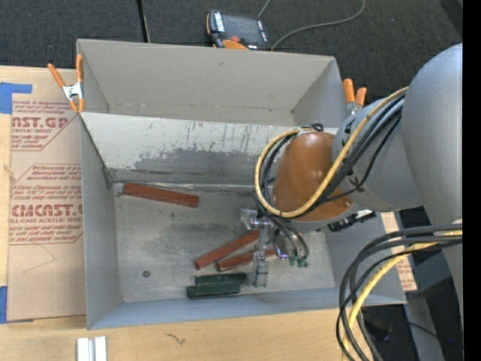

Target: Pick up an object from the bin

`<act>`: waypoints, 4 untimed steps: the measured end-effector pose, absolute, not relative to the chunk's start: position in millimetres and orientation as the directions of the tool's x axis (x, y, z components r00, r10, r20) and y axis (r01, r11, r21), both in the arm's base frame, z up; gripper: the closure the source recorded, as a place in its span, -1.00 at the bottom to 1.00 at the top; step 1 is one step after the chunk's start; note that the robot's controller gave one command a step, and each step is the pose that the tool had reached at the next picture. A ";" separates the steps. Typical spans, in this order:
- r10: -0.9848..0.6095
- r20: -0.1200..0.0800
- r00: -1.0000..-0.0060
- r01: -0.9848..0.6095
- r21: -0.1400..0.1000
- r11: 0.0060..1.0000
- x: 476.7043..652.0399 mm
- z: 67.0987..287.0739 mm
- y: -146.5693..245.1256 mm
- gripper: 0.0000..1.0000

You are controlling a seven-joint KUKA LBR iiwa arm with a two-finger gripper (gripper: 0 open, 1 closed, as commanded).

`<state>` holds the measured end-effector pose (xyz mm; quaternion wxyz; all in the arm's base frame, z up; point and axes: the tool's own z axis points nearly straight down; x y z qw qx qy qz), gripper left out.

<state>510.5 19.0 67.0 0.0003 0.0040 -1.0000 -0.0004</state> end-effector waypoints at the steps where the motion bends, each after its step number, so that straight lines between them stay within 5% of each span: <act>1: -0.008 0.001 -1.000 -0.008 0.001 1.000 510.5 67.1 19.2 -1.00; 2: -0.009 -0.002 -1.000 -0.009 0.000 1.000 512.0 70.4 18.8 1.00; 3: -0.008 -0.008 -1.000 -0.008 0.000 1.000 514.1 160.3 18.9 1.00; 4: -0.008 -0.003 -1.000 -0.008 0.000 1.000 514.7 175.6 19.1 1.00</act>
Offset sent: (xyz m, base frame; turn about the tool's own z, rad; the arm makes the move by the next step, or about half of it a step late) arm 0.0000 0.0000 0.0000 0.0000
